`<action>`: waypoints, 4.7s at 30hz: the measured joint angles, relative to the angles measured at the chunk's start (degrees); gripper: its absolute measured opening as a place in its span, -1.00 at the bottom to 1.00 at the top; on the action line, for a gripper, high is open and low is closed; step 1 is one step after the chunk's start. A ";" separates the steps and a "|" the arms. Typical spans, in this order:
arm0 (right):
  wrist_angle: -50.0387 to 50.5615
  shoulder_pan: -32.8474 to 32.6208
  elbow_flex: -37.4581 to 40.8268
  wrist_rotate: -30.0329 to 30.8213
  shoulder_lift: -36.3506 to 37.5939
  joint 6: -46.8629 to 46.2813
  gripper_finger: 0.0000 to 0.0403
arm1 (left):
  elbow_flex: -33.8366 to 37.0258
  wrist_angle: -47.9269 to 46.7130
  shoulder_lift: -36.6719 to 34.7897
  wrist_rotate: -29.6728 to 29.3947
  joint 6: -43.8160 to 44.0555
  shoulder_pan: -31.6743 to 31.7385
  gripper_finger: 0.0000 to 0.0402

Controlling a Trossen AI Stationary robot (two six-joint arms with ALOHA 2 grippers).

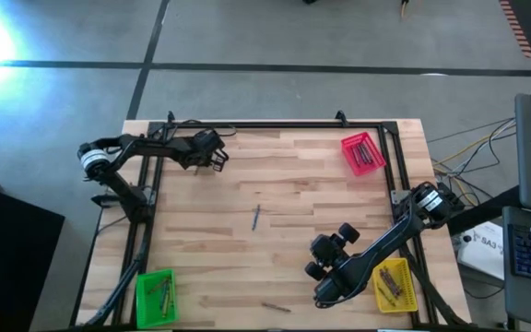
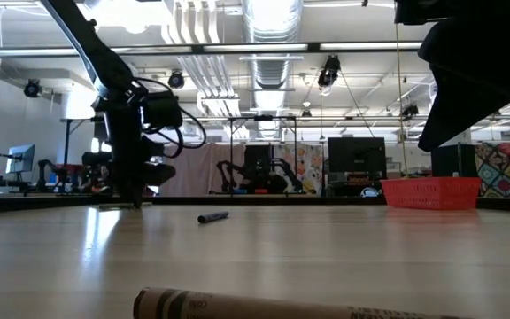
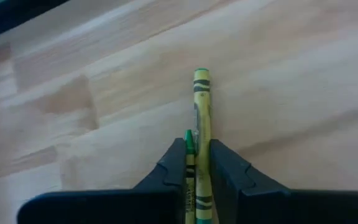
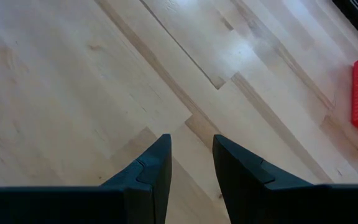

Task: Sort crayons
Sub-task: Put the green crayon into the green bin

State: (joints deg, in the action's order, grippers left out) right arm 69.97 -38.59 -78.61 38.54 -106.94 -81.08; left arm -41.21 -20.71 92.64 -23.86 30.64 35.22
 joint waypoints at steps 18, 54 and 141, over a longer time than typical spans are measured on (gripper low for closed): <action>-0.21 0.00 0.09 0.02 0.00 0.11 -0.45 | 0.20 0.47 -7.39 5.47 -0.08 -6.76 -1.00; -0.39 0.11 1.28 -0.01 0.02 -0.37 -0.45 | 2.91 22.92 6.17 5.99 -3.15 -17.86 -0.96; -5.68 2.36 -0.68 -7.52 0.04 3.74 -0.45 | -16.15 -22.12 -7.62 20.39 48.15 -111.58 -0.99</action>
State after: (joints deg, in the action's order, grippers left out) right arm 64.29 -36.23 -79.29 31.03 -106.89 -77.34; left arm -57.36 -42.83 85.01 -3.47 78.79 -76.36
